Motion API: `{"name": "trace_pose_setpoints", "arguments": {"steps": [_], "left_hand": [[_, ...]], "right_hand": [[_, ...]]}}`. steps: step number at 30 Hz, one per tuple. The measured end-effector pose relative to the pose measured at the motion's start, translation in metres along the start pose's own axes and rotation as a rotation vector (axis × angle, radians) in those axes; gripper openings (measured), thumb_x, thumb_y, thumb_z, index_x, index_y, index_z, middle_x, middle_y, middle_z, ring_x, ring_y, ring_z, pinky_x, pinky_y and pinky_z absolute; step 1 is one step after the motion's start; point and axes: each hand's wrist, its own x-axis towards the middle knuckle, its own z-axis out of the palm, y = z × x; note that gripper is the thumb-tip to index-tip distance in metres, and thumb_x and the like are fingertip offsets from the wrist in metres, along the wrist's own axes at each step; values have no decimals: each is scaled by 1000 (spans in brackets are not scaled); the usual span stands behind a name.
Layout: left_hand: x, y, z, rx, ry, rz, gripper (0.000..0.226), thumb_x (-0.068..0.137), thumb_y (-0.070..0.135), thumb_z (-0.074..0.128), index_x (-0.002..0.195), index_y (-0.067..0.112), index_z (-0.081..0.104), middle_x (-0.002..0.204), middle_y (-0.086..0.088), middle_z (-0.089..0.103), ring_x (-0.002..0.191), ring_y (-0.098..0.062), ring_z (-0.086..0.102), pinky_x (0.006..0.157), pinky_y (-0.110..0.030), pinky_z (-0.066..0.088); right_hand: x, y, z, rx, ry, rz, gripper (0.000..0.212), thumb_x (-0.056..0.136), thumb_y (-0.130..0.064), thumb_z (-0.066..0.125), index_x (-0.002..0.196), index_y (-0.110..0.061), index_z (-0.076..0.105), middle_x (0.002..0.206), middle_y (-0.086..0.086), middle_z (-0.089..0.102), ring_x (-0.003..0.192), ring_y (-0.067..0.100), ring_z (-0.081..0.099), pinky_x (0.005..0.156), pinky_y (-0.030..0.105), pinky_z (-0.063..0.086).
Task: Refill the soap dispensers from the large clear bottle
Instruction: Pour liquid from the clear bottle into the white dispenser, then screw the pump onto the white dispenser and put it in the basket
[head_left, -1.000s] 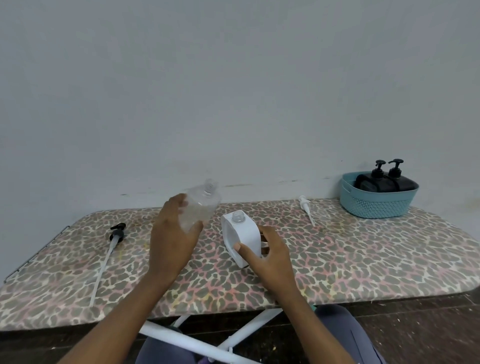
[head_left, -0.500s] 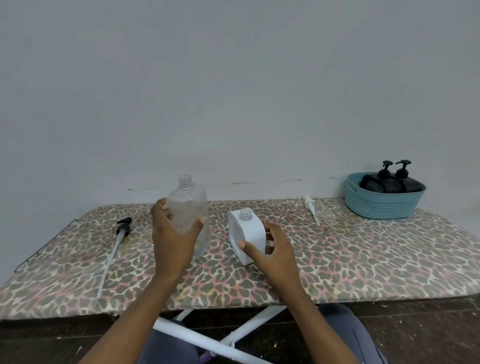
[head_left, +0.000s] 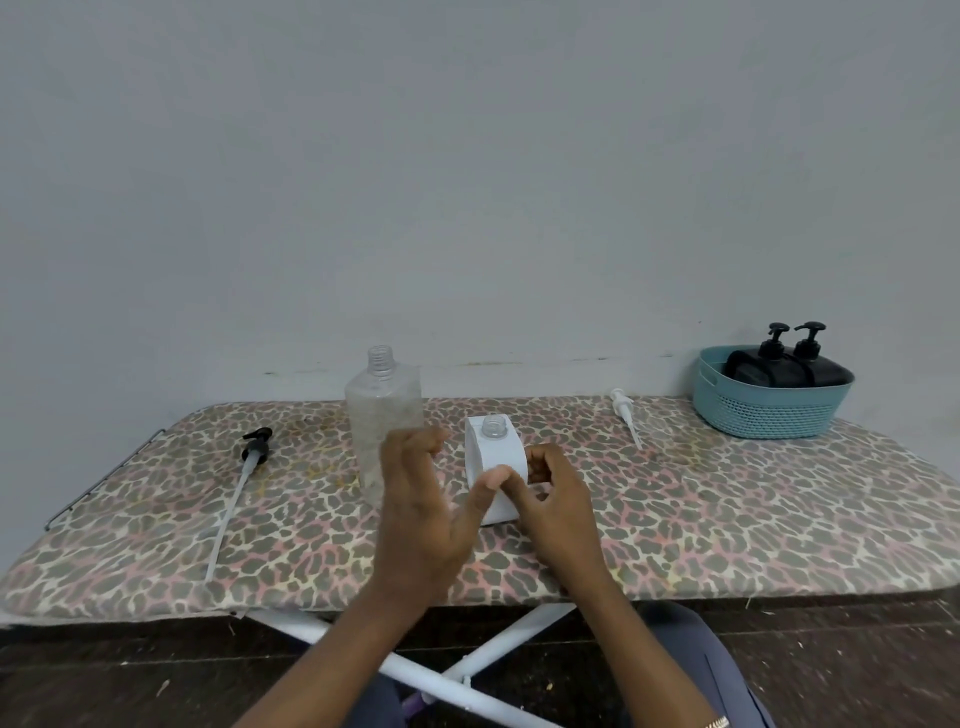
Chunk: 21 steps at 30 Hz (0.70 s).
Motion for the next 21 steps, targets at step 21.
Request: {"name": "trace_pose_setpoints", "arguments": {"steps": [21], "left_hand": [[-14, -9, 43, -42, -286, -506, 69, 84, 43, 78, 138, 28, 39, 115, 8, 55, 97, -16, 60, 70, -35, 57]], "right_hand": [[109, 21, -50, -422, 214, 0, 45, 108, -45, 55, 81, -10, 61, 74, 5, 63, 64, 15, 55, 58, 30, 41]]}}
